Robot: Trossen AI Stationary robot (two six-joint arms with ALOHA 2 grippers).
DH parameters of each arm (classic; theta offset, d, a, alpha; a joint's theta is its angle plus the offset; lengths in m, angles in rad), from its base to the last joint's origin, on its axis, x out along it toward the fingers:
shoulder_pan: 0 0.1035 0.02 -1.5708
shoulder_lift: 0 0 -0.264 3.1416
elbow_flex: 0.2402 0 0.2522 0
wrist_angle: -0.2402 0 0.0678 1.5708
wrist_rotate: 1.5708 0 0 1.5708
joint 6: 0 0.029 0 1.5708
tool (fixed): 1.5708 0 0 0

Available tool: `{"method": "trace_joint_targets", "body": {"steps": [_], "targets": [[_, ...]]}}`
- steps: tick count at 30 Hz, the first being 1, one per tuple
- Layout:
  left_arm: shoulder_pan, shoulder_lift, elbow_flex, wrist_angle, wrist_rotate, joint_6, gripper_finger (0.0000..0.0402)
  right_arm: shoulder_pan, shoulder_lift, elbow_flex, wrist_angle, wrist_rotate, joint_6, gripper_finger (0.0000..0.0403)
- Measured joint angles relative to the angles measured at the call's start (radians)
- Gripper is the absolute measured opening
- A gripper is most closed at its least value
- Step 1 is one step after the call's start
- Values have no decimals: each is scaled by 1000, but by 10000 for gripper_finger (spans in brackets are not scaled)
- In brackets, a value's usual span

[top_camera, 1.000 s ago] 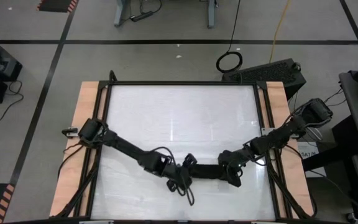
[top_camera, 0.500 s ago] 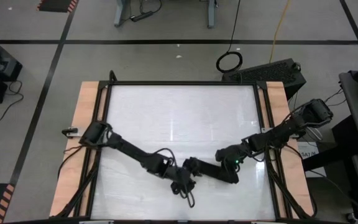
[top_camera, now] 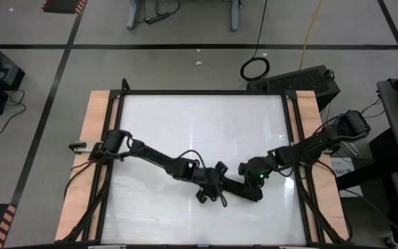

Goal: Roll towel
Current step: Roll the black towel

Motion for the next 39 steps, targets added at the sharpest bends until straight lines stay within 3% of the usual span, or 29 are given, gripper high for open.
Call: {"method": "trace_joint_targets", "body": {"steps": [3, 13, 21, 26, 32, 39], "targets": [[18, 11, -3, 5, 79, -13, 212, -11, 0, 0, -5, 0, 7, 8], [56, 92, -2, 38, 188, -61, 212, -24, 0, 0, -43, -1, 34, 20], [98, 96, -2, 26, 266, -121, 212, -28, -127, 0, -90, -24, -5, 136], [121, 98, -2, 16, 299, -147, 212, -2, -257, 6, -167, 80, -80, 182], [145, 98, -2, -8, 322, -165, 212, 75, -280, 77, -182, 257, -257, 187], [174, 98, -4, -12, 365, -175, 212, 107, -88, 125, -173, 235, -331, 158]]}}
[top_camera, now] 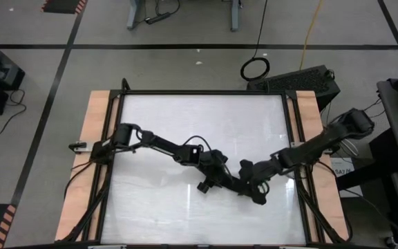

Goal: Roll towel
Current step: Roll the black towel

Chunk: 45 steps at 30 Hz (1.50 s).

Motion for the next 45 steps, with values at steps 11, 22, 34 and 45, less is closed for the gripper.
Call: {"method": "trace_joint_targets", "body": {"steps": [11, 22, 34, 45], "targets": [[20, 0, 1, -32, 35, -11, 212, -24, 195, 1, -84, -4, -37, 101], [18, -44, -1, -135, -46, 54, 212, -60, 230, -148, 235, -26, 88, 79], [52, -195, -6, -381, -179, 119, 212, -81, 232, -211, 370, 55, 131, 79], [37, -233, -2, -214, -157, 88, 212, -148, 232, -211, 394, 55, 73, 79]]}}
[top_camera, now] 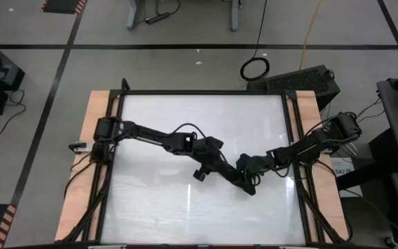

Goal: Roll towel
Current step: Roll the black towel

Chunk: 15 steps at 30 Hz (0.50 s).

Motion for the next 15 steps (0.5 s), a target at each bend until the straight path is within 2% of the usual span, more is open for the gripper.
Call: {"method": "trace_joint_targets", "body": {"steps": [6, 15], "targets": [[69, 101, -1, 8, -93, -5, 212, -29, 1, 0, 13, 8, -8, 79], [170, 128, -10, -31, -83, -10, 212, -91, 3, 6, 54, 20, -49, 79]]}}
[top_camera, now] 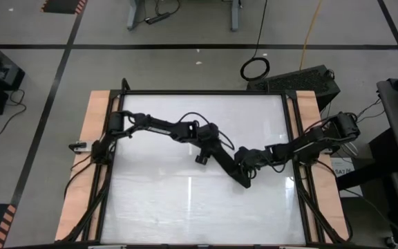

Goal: Roll towel
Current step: Roll the black towel

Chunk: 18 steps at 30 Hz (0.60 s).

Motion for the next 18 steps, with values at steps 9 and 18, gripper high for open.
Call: {"method": "trace_joint_targets", "body": {"steps": [9, 18], "targets": [[72, 1, -4, -73, 44, 47, 212, -13, -1, 16, -20, -58, -38, 104], [83, 2, -6, -96, 48, 93, 212, 8, -9, 16, -25, -41, -19, 132]]}}
